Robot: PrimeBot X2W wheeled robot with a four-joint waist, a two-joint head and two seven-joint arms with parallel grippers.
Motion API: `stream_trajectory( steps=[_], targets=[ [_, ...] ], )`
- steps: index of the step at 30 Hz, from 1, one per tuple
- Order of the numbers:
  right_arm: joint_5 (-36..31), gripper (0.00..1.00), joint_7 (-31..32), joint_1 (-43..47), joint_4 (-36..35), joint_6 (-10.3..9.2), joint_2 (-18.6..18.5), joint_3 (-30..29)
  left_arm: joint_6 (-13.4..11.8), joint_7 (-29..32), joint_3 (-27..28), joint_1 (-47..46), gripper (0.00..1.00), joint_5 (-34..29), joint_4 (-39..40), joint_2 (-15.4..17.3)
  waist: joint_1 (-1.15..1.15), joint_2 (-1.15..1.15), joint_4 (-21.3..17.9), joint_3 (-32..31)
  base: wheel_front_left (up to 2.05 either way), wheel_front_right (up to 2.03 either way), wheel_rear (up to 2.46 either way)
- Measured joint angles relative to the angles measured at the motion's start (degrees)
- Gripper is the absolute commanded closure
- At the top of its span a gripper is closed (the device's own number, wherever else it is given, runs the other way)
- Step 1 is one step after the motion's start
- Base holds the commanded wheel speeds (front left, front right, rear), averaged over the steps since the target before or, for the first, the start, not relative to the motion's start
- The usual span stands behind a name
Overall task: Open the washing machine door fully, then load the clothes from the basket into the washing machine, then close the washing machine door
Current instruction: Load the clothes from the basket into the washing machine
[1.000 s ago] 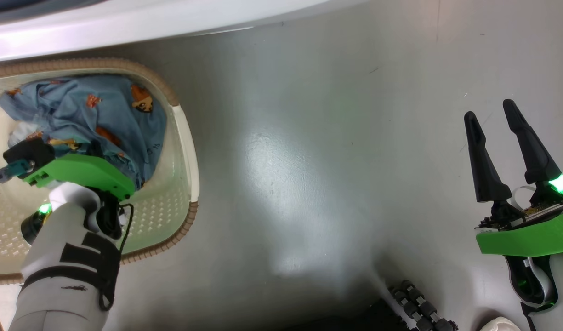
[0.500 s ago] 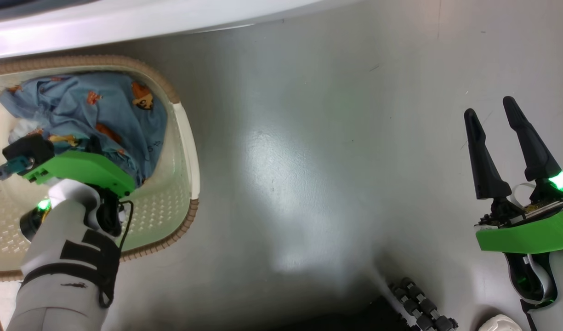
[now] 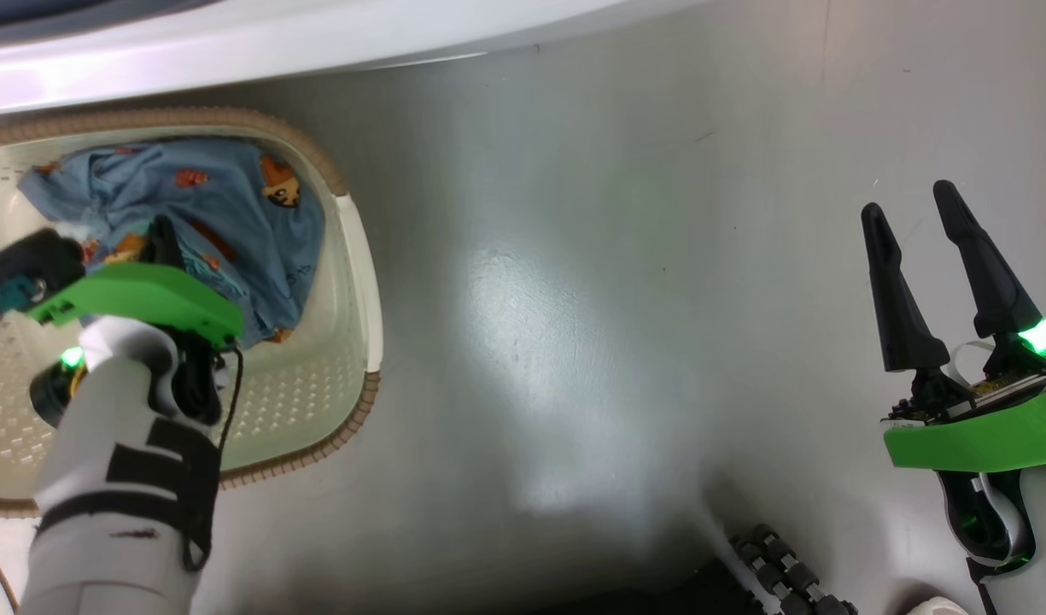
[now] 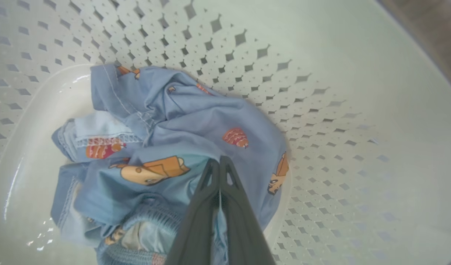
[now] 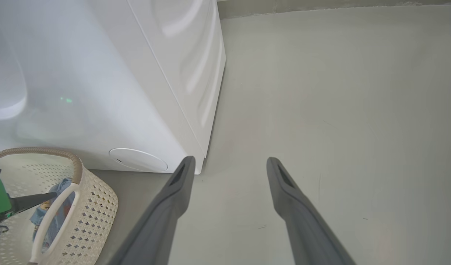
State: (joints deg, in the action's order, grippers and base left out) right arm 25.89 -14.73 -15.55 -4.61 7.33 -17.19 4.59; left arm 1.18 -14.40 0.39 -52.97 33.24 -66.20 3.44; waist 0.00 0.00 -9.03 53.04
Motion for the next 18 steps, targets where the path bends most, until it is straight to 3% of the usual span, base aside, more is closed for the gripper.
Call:
stream_trajectory(
  steps=[18],
  targets=[
    [0.0,0.0,0.0,-0.01,0.77,0.0,0.02,0.57,0.6,-0.09,5.66,6.03,1.0,-5.1,4.36,-1.58,0.0,0.0,0.7,-3.13,0.0,0.0,0.0]
  ],
)
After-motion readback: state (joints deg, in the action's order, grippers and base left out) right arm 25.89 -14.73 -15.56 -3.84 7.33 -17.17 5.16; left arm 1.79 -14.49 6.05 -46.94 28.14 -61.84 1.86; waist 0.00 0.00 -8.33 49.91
